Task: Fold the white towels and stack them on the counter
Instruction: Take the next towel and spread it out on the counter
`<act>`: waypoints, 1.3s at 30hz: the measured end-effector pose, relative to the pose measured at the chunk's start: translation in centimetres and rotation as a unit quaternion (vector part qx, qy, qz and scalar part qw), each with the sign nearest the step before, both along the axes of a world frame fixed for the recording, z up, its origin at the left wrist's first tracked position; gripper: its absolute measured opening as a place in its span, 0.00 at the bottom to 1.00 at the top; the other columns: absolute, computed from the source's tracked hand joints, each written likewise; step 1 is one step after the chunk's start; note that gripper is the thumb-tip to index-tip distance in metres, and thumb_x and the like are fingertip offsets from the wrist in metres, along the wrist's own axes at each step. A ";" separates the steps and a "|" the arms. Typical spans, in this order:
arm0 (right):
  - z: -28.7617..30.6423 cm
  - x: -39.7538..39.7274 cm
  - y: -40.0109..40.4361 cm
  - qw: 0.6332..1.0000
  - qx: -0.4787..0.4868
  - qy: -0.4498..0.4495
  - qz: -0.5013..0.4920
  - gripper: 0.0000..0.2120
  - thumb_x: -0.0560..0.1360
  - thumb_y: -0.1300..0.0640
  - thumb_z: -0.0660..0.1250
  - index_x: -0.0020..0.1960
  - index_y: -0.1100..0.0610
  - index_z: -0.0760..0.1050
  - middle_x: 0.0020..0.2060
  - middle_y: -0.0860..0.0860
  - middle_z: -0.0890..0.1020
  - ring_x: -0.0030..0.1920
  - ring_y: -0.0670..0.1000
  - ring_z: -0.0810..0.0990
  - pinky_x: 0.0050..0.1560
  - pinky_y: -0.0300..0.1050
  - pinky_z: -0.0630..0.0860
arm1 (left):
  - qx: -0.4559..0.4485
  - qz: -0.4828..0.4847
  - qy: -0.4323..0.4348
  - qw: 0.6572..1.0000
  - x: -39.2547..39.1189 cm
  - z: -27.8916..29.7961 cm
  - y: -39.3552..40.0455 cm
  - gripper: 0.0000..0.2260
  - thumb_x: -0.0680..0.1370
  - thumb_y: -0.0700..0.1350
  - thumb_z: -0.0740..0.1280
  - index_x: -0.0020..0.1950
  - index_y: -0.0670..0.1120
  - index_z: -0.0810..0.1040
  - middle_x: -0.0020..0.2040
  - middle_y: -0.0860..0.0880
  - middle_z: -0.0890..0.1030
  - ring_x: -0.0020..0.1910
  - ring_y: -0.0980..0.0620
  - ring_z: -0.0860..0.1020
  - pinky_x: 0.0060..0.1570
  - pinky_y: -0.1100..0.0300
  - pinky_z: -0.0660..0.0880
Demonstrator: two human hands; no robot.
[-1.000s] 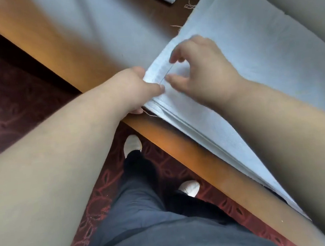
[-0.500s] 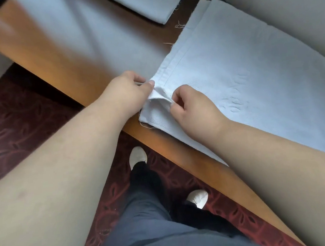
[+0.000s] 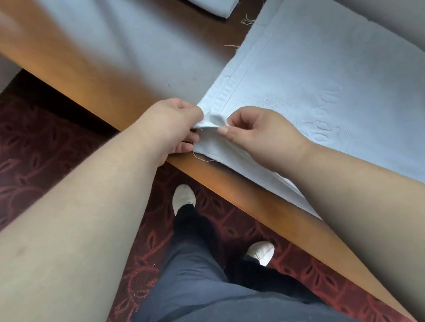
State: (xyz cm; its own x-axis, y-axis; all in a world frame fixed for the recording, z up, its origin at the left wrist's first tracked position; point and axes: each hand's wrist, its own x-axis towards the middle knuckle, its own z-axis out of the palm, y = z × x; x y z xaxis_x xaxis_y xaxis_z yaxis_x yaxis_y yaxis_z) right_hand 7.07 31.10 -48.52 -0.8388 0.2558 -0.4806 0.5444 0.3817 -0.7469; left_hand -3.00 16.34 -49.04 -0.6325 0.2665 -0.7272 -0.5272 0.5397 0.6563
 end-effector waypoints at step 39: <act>0.1 -17.4 17.8 0.933 0.312 -0.059 -0.166 0.17 0.76 0.43 0.62 0.46 0.57 0.78 0.42 0.54 0.83 0.47 0.58 0.81 0.34 0.42 0.66 | -0.066 -0.328 0.459 0.823 -14.2 -3.3 20.7 0.12 0.79 0.44 0.62 0.60 0.50 0.80 0.54 0.44 0.76 0.53 0.43 0.75 0.49 0.52 0.74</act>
